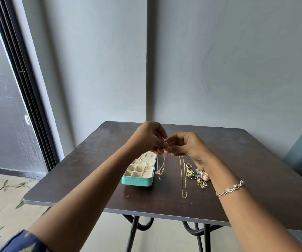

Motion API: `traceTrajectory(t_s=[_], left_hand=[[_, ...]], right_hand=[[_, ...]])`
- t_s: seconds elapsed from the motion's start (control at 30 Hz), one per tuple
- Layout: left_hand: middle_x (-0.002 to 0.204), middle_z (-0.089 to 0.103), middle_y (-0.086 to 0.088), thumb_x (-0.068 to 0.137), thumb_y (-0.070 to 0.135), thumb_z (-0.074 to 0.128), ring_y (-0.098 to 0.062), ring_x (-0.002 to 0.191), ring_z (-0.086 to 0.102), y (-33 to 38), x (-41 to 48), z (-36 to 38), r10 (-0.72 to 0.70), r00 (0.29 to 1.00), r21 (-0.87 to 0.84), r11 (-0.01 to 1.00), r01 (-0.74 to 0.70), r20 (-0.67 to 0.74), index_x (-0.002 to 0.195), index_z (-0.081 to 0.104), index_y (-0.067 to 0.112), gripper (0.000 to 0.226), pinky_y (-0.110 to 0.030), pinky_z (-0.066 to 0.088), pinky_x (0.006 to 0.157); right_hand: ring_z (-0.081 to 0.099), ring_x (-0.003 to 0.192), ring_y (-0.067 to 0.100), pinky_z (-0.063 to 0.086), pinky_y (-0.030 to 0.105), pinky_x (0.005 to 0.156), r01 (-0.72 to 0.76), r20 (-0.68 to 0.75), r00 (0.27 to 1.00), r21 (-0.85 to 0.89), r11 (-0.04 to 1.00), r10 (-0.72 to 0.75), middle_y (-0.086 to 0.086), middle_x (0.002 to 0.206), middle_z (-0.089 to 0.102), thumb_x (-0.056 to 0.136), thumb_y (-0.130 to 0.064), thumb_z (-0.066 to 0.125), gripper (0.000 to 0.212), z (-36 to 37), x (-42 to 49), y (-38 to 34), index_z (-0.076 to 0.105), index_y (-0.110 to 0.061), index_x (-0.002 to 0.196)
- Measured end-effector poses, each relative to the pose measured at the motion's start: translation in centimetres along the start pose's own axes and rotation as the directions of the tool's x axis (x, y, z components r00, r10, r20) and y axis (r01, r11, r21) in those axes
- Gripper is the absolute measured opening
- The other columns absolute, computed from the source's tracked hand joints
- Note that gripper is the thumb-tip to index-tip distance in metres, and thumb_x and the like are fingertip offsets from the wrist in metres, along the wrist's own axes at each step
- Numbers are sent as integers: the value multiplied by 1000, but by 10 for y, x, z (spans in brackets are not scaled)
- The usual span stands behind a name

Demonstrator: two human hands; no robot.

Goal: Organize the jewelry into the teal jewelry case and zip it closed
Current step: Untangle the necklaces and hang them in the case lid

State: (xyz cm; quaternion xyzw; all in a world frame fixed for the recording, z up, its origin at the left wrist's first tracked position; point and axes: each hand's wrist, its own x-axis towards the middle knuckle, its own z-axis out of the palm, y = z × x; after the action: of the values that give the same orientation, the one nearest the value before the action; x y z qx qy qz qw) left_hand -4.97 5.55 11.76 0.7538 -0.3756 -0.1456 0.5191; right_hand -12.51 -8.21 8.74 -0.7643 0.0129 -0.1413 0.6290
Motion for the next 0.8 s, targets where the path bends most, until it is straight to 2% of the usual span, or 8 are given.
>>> traceTrajectory(t_s=[0.17, 0.27, 0.4, 0.57, 0.63, 0.7, 0.73, 0.8], left_hand=[[59, 57, -11, 77, -14, 61, -11, 38, 56, -1, 2, 0, -2, 1000, -7, 1000, 2, -24, 74, 53, 6, 22, -24, 52, 43], [61, 59, -13, 79, -10, 63, -12, 39, 57, -5, 2, -2, -7, 999, -16, 1000, 6, -32, 76, 52, 6, 19, -25, 52, 45], [63, 61, -12, 80, -4, 65, -14, 42, 58, -14, 3, -3, 2, 998, -20, 1000, -3, -60, 79, 52, 7, 17, -27, 53, 48], [65, 62, -10, 84, 8, 64, -16, 48, 59, -31, 7, -6, -36, 991, -83, 996, 26, -127, 82, 55, 7, 9, -29, 55, 49], [70, 64, -11, 86, 12, 63, -18, 56, 62, -51, 14, -11, -74, 973, -59, 996, 62, -218, 82, 57, 8, 8, -33, 57, 54], [80, 67, -14, 86, 12, 62, -24, 72, 64, -77, 23, -15, -89, 923, 40, 993, 112, -374, 84, 62, 6, 7, -39, 57, 68], [85, 68, -14, 86, 12, 61, -27, 81, 64, -91, 27, -18, -99, 886, 98, 982, 160, -453, 86, 64, 5, 8, -37, 54, 74], [94, 69, -16, 86, 11, 58, -31, 92, 61, -116, 31, -20, -151, 824, 139, 954, 266, -546, 90, 66, 1, 14, -31, 45, 76]], right_hand=[[59, 53, 1, 45, 13, 54, 21, 10, 1000, -50, 999, -20, -7, 54, 66, 71, 14, 65, 25, 4, 4, -3, 64, -10, 75], [56, 47, 2, 41, 12, 49, 36, -13, 999, -107, 994, -38, -6, 48, 63, 71, 12, 67, 23, 6, 6, -4, 64, -11, 68], [56, 45, 1, 40, 14, 49, 26, -32, 999, -140, 990, -30, -6, 44, 61, 74, 10, 66, 26, 8, 11, -1, 62, -13, 64], [55, 51, 1, 41, 12, 52, 17, -33, 999, -151, 988, -22, -3, 54, 63, 75, 4, 68, 18, 8, 19, -1, 64, -11, 66], [58, 54, 2, 43, 13, 54, 13, -26, 1000, -143, 990, -17, -1, 59, 65, 77, 4, 65, 18, 7, 22, -3, 64, -10, 65], [61, 56, 4, 45, 14, 56, 4, -12, 1000, -134, 991, -6, -1, 60, 67, 78, 3, 64, 18, 6, 25, -4, 64, -10, 66], [62, 57, 5, 45, 15, 57, 0, -10, 1000, -129, 992, -1, -1, 60, 68, 79, 3, 64, 17, 6, 27, -4, 64, -9, 66], [62, 58, 6, 46, 16, 58, -12, -13, 1000, -115, 993, 10, -2, 59, 68, 79, 2, 64, 16, 5, 29, -4, 64, -9, 68]])
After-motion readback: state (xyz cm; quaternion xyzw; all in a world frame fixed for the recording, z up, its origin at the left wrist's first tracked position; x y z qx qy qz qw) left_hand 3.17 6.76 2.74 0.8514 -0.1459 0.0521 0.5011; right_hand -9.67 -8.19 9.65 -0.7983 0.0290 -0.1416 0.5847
